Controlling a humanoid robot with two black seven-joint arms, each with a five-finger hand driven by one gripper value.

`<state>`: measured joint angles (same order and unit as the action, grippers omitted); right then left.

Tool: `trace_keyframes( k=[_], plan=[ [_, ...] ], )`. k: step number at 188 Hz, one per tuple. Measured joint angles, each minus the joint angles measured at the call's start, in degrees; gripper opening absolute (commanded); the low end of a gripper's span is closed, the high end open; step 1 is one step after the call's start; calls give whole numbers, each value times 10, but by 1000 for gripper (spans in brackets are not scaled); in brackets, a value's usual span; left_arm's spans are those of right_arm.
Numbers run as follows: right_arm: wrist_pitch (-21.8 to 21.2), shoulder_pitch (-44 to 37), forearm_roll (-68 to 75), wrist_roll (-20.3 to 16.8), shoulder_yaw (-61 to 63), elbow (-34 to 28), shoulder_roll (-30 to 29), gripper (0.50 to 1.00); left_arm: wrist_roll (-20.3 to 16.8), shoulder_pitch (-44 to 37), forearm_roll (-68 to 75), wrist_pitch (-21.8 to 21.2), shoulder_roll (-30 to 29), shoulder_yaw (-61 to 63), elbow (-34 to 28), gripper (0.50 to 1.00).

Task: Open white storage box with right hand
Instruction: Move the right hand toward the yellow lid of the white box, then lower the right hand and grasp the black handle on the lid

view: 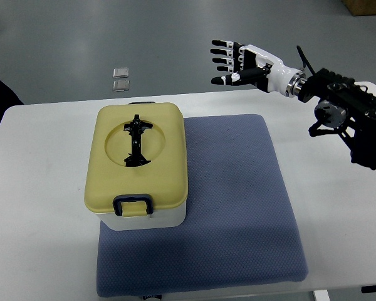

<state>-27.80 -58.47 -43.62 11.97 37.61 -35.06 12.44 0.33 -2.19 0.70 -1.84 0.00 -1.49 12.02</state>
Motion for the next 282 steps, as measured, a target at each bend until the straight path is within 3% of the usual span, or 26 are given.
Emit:
trace_keyframes(
  k=[37,66,100,156,208,282],
  plan=[
    [-65,-114,-209,2,-87,-55,11,954,9,0,0,1,0,1,1,1000],
    [-72,-192,-288,6,-166,-137,14,954,12,0,0,1,0,1,1,1000],
    [-72,-242,-313,9,-211,-185,5,954,13,0,0,1,0,1,1,1000],
    [-70,-255,-323,16,-216,-206,-27,954,13,0,0,1,0,1,2,1000],
    [-10,-246,-332,19,-231,-207,-43,954,13,0,0,1,0,1,2,1000],
    [29,-217,-343,26,-236,-207,-48,950,13,0,0,1,0,1,1,1000]
  ],
)
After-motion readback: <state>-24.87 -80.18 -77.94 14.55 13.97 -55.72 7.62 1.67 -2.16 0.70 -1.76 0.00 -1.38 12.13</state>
